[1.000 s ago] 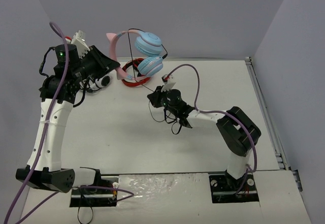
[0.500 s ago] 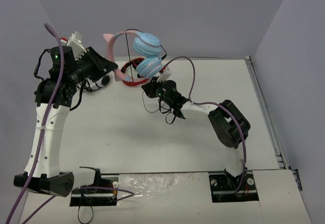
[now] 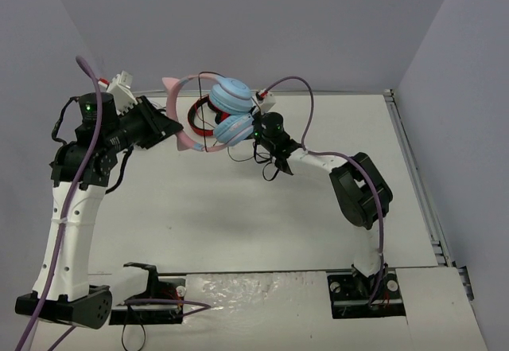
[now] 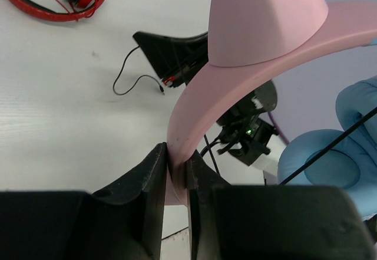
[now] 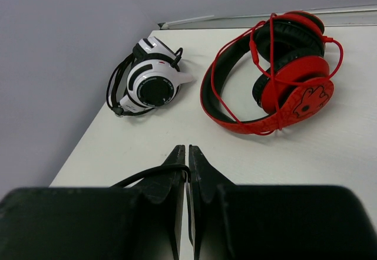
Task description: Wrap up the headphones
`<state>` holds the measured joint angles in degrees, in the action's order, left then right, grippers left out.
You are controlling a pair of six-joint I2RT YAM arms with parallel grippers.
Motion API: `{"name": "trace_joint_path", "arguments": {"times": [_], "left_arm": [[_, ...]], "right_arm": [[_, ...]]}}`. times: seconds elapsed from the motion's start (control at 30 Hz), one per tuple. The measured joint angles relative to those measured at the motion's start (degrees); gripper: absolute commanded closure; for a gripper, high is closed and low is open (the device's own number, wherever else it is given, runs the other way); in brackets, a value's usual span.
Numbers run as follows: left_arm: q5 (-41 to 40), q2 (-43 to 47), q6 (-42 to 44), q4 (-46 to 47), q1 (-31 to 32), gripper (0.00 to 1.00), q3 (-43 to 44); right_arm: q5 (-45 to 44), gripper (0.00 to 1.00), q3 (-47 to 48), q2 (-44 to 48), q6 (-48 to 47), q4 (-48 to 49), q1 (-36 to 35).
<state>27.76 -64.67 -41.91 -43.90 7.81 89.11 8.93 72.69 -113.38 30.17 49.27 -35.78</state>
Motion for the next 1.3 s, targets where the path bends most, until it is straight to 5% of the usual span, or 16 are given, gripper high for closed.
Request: {"name": "trace_joint_path", "arguments": {"times": [0.67, 1.3], "left_arm": [[0.8, 0.8, 17.5, -9.4, 0.7, 1.00, -10.1], [-2.1, -2.5, 18.9, -6.4, 9.7, 1.00, -18.8]], "right_arm": [[6.5, 0.96, 5.2, 1.4, -6.0, -13.0, 2.5], [7.9, 0.96, 7.7, 8.8, -15.2, -25.5, 2.8]]}}
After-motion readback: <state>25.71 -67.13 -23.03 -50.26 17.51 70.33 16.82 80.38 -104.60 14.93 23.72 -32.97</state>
